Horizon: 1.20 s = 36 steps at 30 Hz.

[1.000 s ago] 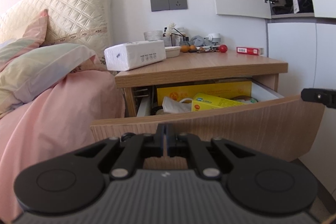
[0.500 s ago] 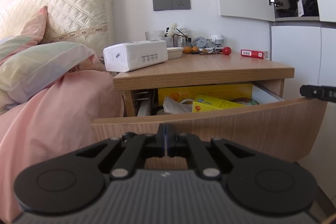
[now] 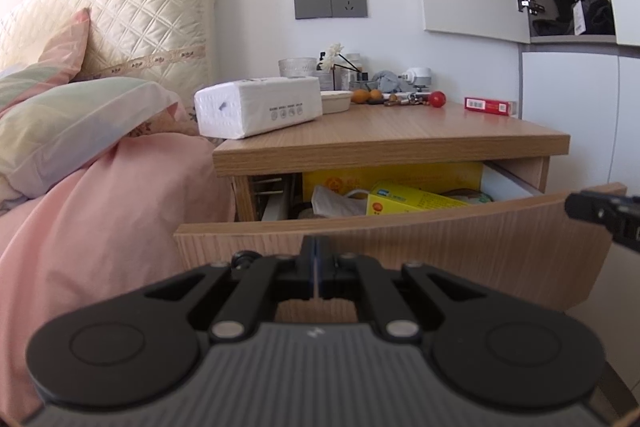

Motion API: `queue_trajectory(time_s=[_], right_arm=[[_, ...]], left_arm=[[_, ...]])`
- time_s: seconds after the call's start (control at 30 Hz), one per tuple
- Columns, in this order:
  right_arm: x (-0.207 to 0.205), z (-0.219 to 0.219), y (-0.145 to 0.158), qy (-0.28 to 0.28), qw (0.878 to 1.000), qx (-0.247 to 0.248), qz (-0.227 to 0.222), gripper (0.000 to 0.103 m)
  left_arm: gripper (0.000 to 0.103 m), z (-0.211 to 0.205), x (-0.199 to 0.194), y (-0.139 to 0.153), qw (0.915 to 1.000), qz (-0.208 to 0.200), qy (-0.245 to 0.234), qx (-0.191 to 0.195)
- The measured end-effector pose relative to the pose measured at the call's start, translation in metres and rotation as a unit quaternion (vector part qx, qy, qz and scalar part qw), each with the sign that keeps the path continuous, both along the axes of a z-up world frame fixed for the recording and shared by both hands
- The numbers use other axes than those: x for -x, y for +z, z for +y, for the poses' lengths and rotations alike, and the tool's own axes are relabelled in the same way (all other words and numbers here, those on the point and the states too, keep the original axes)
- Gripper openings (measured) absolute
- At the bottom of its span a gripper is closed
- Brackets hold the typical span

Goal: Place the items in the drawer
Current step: 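Push the drawer front shut with both tools' closed fingers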

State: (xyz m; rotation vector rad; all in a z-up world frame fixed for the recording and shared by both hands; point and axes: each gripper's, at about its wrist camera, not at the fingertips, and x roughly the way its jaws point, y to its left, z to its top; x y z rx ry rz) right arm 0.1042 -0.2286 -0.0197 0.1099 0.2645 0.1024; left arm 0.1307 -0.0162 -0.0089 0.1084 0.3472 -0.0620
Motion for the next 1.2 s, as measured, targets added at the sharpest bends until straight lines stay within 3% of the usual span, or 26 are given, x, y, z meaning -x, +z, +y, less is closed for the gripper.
queue_trajectory(time_s=[0.43,1.07,1.2], right_arm=[[-0.028,-0.002,-0.009,-0.017,1.000,0.004,0.001,0.010],[-0.073,-0.005,-0.020,-0.031,0.999,0.014,-0.012,0.010],[-0.090,-0.009,-0.035,-0.031,0.999,0.009,0.000,0.010]], left_arm=[[0.004,-0.006,-0.017,-0.003,0.9999,-0.007,0.005,-0.009],[0.004,-0.015,-0.081,-0.014,0.9998,-0.004,-0.004,-0.020],[0.004,-0.013,-0.092,-0.017,0.9996,-0.012,-0.010,-0.023]])
